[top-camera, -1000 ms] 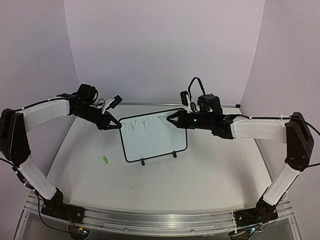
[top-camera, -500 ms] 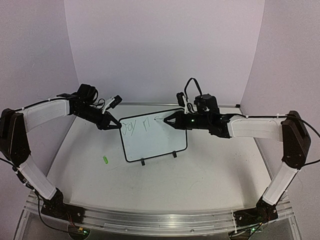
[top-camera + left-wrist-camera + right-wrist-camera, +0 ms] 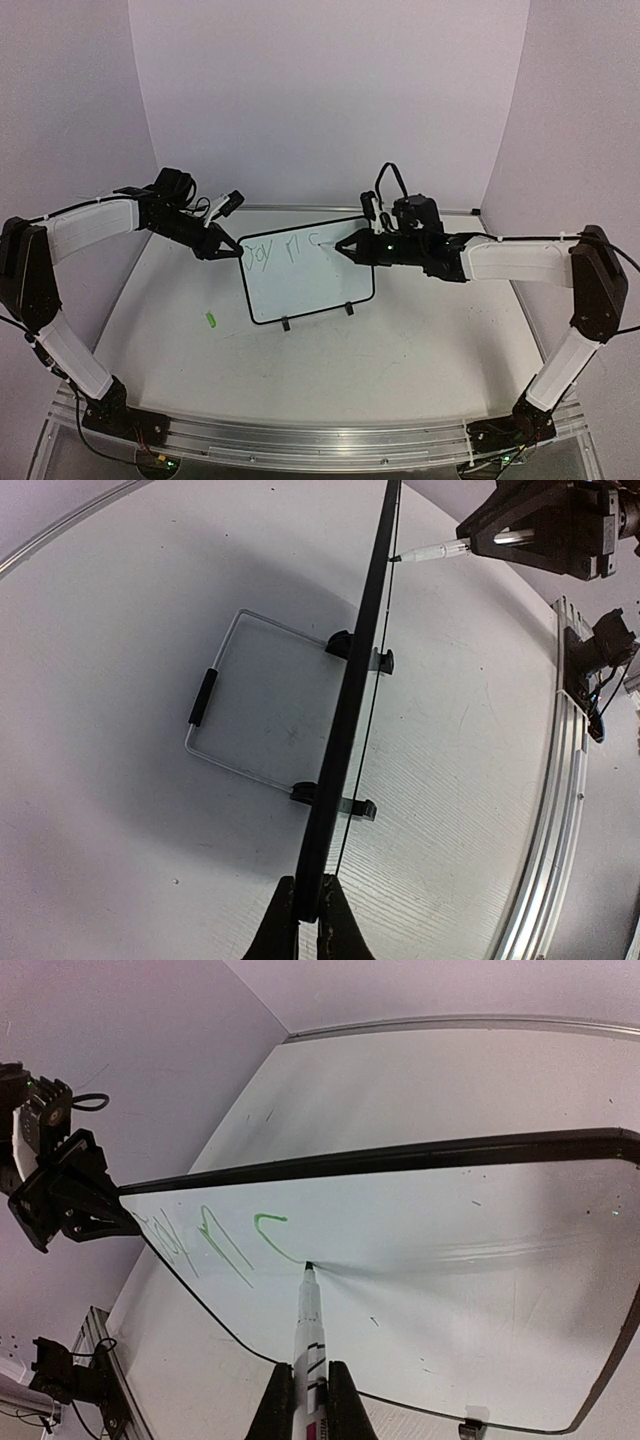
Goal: Write a sentence on the whiteboard
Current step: Write on the whiteboard with the whiteboard marker without the cap.
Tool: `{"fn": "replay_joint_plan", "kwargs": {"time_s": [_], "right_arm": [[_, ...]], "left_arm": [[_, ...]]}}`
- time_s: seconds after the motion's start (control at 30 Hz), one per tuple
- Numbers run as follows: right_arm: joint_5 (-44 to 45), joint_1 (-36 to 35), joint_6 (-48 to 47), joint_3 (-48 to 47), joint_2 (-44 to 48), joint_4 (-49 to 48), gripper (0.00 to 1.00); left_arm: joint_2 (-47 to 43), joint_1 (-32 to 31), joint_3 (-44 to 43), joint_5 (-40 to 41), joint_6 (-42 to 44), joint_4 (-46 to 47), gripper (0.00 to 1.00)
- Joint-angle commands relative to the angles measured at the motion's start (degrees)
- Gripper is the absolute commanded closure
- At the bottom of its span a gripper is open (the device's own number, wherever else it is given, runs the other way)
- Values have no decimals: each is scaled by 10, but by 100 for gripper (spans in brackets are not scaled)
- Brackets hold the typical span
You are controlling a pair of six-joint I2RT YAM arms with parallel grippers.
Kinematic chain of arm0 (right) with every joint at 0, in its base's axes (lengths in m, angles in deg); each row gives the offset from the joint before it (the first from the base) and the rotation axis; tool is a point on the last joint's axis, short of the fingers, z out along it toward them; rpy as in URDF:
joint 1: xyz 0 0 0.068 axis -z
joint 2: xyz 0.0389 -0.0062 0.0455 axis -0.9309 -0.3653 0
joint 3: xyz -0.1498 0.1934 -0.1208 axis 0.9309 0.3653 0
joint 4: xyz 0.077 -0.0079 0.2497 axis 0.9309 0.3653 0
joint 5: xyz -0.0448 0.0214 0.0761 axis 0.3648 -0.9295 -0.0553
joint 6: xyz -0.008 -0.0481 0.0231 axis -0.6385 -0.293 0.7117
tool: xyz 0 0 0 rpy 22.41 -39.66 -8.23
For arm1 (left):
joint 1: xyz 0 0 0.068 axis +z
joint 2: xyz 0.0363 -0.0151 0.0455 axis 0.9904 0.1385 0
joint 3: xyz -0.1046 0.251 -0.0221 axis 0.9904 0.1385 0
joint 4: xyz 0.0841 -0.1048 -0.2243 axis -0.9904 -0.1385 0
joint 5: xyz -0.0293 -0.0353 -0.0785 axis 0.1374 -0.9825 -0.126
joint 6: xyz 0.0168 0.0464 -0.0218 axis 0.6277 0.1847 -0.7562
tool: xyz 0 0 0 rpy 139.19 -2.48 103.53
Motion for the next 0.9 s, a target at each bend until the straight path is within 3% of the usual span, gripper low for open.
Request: {"fn": "replay_joint_plan", "kwargs": {"time_s": [0.0, 0.87], "right_arm": [[36, 5, 4, 8, 17, 0, 100], [3, -11, 5, -34, -30, 1, 100]], "left_arm": [[1, -2, -3, 69, 34, 2, 100], [-2, -2, -4, 72, 34, 1, 100]]}}
